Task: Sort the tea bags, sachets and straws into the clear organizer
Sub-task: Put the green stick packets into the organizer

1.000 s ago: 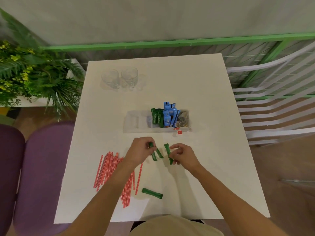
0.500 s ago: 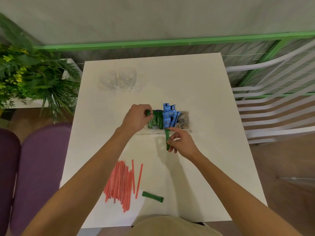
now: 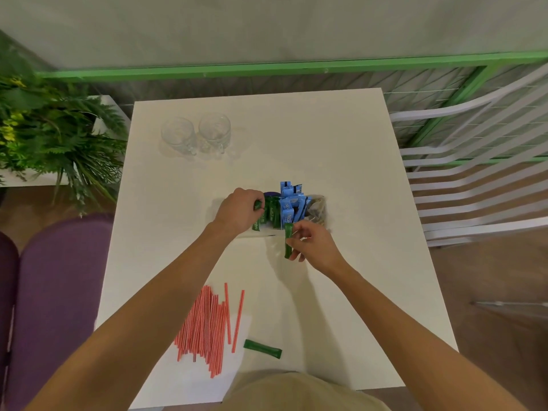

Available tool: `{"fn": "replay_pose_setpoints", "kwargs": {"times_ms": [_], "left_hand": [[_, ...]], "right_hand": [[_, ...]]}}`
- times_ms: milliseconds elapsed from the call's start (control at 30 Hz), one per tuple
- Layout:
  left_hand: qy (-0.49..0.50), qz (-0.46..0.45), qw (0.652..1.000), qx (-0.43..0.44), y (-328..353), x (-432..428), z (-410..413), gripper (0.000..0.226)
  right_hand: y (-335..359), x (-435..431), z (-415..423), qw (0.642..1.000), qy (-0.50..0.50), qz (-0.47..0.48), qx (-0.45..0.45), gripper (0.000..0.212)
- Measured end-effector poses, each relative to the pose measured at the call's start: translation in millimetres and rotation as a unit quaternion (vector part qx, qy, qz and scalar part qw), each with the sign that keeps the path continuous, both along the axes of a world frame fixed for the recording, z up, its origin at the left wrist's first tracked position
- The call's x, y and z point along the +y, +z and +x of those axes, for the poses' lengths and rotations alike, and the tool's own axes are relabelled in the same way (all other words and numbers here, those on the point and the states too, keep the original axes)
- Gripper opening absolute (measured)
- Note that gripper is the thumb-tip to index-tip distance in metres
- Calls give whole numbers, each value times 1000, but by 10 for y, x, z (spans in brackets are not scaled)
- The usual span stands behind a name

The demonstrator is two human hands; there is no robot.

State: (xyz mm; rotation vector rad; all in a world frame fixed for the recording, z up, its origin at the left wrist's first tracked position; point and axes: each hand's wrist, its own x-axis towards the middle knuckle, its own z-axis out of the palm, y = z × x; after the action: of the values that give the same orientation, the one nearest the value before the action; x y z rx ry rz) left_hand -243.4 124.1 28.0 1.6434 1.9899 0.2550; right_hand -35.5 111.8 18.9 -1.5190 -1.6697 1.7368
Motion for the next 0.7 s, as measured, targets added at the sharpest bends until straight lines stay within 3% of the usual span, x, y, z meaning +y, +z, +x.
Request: {"fn": "replay_pose_setpoints", "kwargs": {"times_ms": [400,700], "left_hand": [[86,75,980,-160,-54,-95,24,16],[19,46,994,-95,-73,-30,152,16]], "right_hand": [[-74,-10,-3,1000,7,-3,-11,9],[-114,-90,37,1000,7,-14,-22,8]]}}
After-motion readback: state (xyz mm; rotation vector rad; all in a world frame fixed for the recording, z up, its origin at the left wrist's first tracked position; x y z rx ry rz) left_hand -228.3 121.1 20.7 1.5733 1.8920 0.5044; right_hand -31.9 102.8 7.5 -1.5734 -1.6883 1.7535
